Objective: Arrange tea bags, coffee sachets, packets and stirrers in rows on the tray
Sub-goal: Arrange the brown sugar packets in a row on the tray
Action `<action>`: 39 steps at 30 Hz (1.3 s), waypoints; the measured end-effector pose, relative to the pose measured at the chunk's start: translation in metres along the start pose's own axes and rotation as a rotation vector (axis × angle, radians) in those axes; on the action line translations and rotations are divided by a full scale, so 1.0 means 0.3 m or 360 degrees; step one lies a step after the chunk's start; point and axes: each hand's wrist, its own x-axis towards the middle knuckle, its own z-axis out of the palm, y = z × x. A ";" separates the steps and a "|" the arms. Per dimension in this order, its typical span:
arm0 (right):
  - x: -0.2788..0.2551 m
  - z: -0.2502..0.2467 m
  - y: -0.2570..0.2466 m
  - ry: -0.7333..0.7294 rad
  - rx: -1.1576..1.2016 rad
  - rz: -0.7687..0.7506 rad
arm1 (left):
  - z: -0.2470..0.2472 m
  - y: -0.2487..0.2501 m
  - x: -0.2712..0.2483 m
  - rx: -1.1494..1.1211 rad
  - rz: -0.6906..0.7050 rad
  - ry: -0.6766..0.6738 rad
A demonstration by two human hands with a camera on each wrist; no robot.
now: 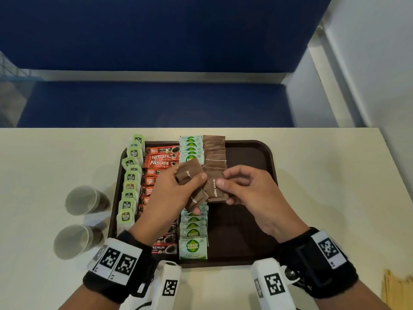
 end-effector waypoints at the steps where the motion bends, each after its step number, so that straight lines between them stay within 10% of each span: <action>1: 0.000 -0.007 0.004 0.0006 -0.0018 0.0004 | -0.001 -0.004 0.001 0.0011 0.0003 0.0014; 11: 0.019 -0.068 0.050 0.0076 -0.0123 0.0016 | -0.074 -0.025 0.002 0.0002 0.0001 0.0153; 22: 0.066 -0.017 0.140 -0.0093 -0.1389 -0.0567 | -0.088 -0.031 -0.014 -0.0003 -0.0002 0.0202; 39: 0.098 0.020 0.207 0.0132 -0.1575 -0.0733 | -0.102 -0.034 -0.011 -0.0006 -0.0042 0.0174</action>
